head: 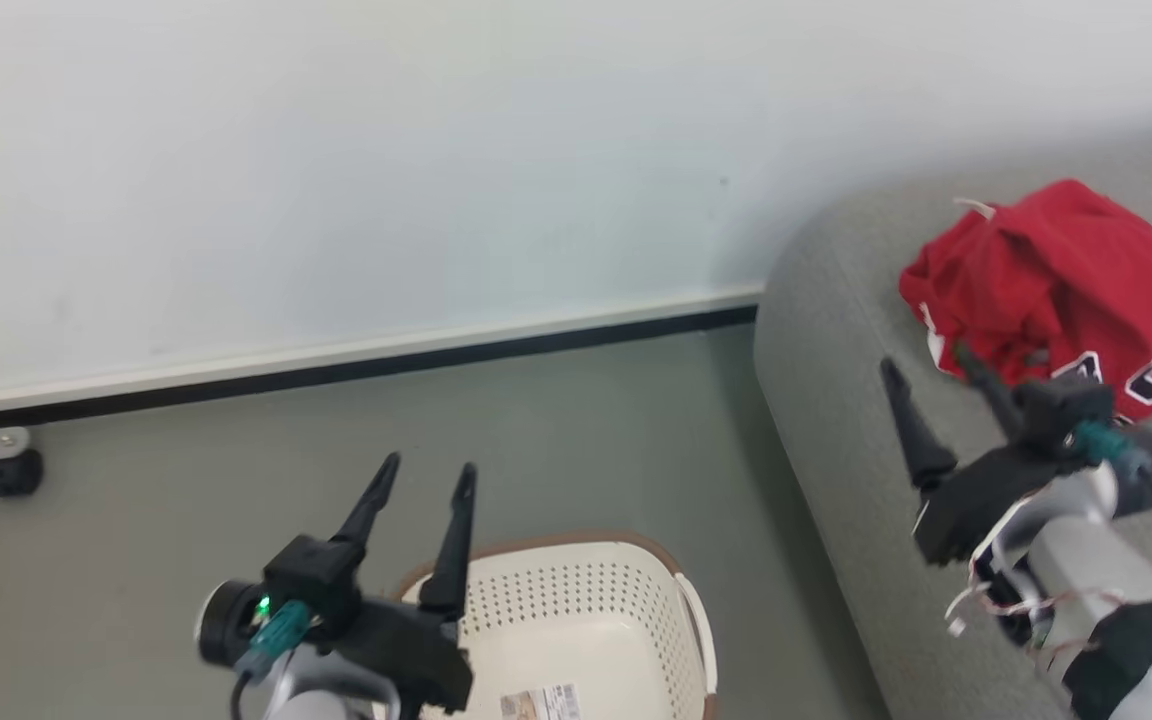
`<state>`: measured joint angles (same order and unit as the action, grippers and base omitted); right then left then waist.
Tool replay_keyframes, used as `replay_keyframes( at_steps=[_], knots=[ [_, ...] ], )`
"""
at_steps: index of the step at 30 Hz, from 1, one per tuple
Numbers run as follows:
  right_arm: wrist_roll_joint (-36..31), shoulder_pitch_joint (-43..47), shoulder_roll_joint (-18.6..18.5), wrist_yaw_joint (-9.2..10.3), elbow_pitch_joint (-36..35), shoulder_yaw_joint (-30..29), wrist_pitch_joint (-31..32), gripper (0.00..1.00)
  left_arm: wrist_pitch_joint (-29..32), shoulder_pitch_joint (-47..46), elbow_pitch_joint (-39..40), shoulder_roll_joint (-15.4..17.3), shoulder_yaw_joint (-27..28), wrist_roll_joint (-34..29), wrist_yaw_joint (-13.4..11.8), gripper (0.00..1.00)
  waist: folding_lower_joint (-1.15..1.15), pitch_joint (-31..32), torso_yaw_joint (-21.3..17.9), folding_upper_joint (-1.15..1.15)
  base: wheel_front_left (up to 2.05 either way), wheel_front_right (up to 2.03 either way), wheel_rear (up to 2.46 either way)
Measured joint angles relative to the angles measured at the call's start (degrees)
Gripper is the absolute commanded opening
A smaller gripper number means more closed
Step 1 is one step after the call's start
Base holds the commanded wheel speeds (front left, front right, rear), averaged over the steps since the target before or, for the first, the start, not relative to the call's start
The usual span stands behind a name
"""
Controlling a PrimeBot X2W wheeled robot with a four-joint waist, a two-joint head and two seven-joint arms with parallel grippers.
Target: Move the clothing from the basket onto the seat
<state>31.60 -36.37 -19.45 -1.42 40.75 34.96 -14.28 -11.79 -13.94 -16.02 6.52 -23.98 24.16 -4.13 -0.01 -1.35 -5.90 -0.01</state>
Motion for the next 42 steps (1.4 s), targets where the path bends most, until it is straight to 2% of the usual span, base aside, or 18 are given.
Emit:
replay_keyframes(
  at_steps=[12,19,30,42],
  knots=[
    [0.2,13.2,0.7,5.99,-13.0,-0.7,0.0,1.00,-1.1,9.0,2.3,4.1,5.3,1.0,-1.5,1.00,0.00,5.2,3.6,0.00,0.00,0.00,0.00],
    [0.2,21.4,0.3,7.86,-20.0,-2.7,0.0,1.00,-1.5,12.8,3.9,4.7,6.9,1.0,-1.9,1.00,0.01,5.7,3.5,0.00,0.00,0.00,0.00],
    [-2.0,31.7,0.0,8.56,-29.1,-5.0,0.0,1.00,-1.9,18.3,6.1,5.3,8.8,0.8,-2.4,1.00,0.01,5.4,3.2,0.01,0.00,0.00,0.00],
    [-4.6,36.0,2.6,8.57,-33.1,-11.5,0.0,1.00,-2.1,19.3,8.6,5.2,11.7,-0.3,-2.9,1.00,0.01,4.6,3.3,0.01,0.00,0.00,0.00]
  ],
)
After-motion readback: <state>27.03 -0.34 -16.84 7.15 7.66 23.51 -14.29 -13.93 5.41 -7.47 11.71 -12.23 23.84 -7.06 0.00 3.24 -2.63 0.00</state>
